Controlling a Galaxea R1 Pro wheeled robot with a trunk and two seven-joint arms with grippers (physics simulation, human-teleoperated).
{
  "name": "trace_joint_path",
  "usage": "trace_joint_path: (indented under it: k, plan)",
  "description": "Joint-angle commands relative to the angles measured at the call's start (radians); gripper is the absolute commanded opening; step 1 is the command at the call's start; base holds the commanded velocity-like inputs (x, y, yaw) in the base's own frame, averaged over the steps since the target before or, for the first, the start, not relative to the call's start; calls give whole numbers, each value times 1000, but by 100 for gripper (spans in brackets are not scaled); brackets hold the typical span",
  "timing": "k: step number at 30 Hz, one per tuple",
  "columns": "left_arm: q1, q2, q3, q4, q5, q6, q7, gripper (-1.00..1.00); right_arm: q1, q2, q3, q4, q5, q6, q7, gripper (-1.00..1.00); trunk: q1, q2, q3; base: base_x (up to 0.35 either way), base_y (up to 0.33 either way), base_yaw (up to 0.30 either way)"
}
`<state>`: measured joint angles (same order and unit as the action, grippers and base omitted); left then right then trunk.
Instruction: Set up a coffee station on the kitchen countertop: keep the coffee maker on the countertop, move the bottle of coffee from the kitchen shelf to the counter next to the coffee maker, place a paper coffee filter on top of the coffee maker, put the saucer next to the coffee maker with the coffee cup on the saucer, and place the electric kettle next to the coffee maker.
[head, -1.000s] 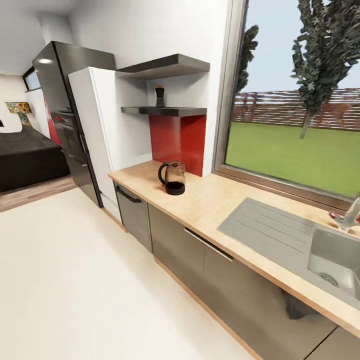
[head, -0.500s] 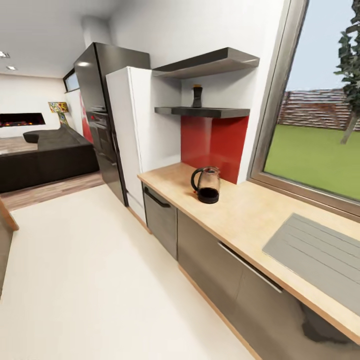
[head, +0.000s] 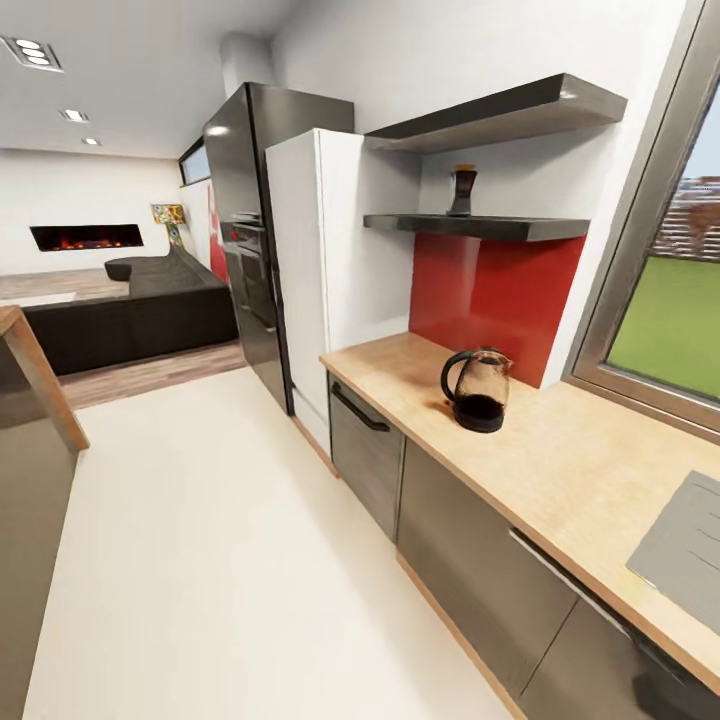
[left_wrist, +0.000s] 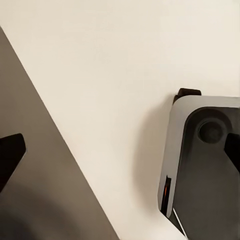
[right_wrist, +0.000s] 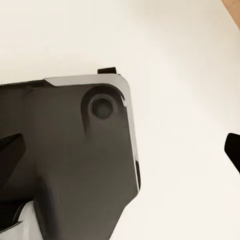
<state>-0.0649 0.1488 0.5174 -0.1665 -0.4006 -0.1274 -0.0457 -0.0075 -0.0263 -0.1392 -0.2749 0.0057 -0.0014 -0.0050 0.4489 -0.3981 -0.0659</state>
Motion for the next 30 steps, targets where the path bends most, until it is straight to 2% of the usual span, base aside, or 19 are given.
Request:
trace_joint_path:
  k: [1,17,30]
  plan:
    - [-1,0,8,1,-8,-4,-5,100,0,1,-3,-2,0,0,0,100,1,-2,-2,302,178,17]
    - [-4,5,4,1,-9,0,-4,100,0,-4,-3,-2,1,-2,0,100,1,-2,-2,302,180,2]
    - [-6,-2,3,-1,-10,0,-3,100,-1,-9,-8,0,-2,0,-6,100,1,-2,-2,289,224,0]
